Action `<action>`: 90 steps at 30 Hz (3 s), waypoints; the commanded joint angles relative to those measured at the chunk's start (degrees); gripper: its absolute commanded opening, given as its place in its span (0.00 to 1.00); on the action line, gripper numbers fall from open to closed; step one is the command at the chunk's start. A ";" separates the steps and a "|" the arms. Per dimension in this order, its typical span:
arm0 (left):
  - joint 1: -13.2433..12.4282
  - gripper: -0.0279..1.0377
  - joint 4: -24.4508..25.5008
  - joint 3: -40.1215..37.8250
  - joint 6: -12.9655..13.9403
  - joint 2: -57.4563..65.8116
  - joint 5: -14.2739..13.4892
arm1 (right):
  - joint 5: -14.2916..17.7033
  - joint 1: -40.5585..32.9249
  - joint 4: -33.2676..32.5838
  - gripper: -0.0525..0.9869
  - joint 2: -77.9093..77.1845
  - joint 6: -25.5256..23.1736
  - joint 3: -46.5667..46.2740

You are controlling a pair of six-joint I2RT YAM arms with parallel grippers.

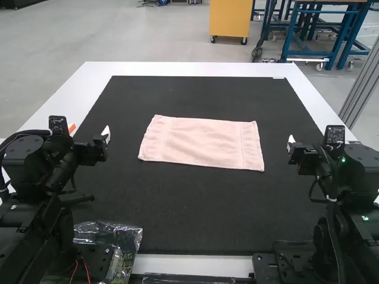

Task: Fold the towel.

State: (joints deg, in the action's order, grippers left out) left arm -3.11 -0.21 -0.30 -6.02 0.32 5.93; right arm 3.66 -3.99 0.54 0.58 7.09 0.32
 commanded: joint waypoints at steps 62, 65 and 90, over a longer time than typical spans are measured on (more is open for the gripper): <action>-1.02 0.93 -4.80 -42.77 4.62 77.91 10.85 | -9.64 0.74 9.40 0.92 59.27 -7.80 30.36; -1.02 0.93 -5.51 -42.16 4.70 80.19 11.91 | -11.40 0.39 9.22 0.92 57.52 -5.95 29.83; 4.78 0.92 -20.71 -53.23 9.63 109.55 12.26 | -15.53 -1.72 25.04 0.92 92.41 -3.93 37.04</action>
State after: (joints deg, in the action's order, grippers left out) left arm 1.56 -20.21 -50.89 2.76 108.47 17.63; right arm -11.22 -4.49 24.58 91.15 2.09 34.24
